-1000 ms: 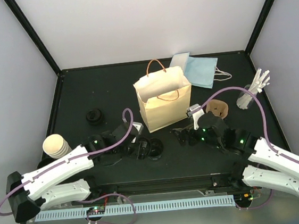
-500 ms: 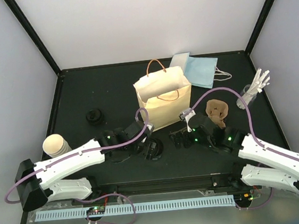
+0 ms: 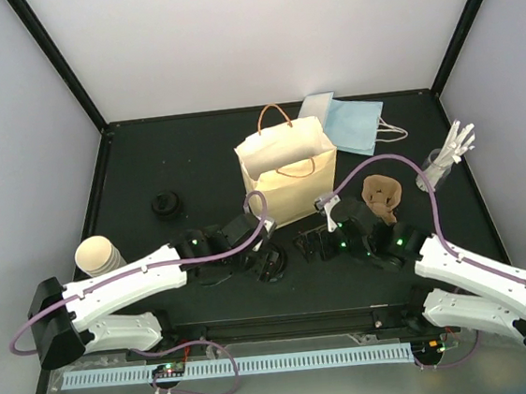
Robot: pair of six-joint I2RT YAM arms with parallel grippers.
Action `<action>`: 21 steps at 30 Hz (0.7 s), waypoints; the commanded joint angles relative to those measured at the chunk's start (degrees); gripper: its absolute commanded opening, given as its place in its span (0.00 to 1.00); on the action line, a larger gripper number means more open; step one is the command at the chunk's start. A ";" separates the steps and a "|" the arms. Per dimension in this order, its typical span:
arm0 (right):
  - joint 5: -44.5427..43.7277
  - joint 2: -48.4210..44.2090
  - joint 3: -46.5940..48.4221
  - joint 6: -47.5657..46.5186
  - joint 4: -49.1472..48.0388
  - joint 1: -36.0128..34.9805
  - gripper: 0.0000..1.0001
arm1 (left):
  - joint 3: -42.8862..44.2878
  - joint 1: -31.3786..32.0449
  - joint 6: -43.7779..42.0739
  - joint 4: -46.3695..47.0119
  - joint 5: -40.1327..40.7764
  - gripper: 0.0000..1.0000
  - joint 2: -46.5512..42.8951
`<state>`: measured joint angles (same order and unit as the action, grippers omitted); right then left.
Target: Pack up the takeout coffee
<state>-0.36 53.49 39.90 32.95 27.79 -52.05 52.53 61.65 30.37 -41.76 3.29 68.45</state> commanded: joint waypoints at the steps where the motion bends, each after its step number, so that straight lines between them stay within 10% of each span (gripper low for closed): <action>1: 2.70 0.24 -0.61 0.98 -2.07 0.63 1.00 | 2.44 0.49 -1.88 1.68 0.95 0.77 1.19; 21: 3.65 1.40 -1.83 1.20 -3.02 0.58 0.99 | 2.51 0.75 -3.02 2.94 3.90 0.77 3.88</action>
<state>2.81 54.76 38.68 33.56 26.09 -51.70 52.88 62.00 28.36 -40.47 5.41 71.77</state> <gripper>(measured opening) 0.994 0.778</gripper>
